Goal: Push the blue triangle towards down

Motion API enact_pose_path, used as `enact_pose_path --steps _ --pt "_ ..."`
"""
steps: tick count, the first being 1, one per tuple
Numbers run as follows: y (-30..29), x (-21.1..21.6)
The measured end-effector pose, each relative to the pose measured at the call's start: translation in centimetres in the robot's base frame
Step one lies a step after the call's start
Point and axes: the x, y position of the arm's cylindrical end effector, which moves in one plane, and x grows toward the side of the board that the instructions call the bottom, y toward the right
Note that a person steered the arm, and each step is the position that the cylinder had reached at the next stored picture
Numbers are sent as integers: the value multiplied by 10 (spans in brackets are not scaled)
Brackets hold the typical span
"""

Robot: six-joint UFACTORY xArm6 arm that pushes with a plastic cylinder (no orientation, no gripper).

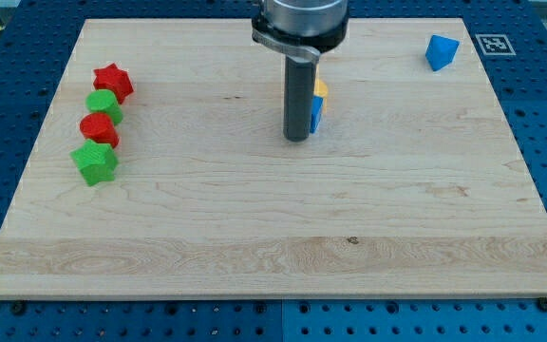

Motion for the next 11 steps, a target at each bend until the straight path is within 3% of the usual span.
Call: enact_pose_path --steps 2,3,4,5,6,7,9,11 --pt "1 4" --pt "49 83" --pt "144 87" --pt "206 12" --pt "211 10" --pt "232 -68" --pt "263 -162" --pt "260 -195"
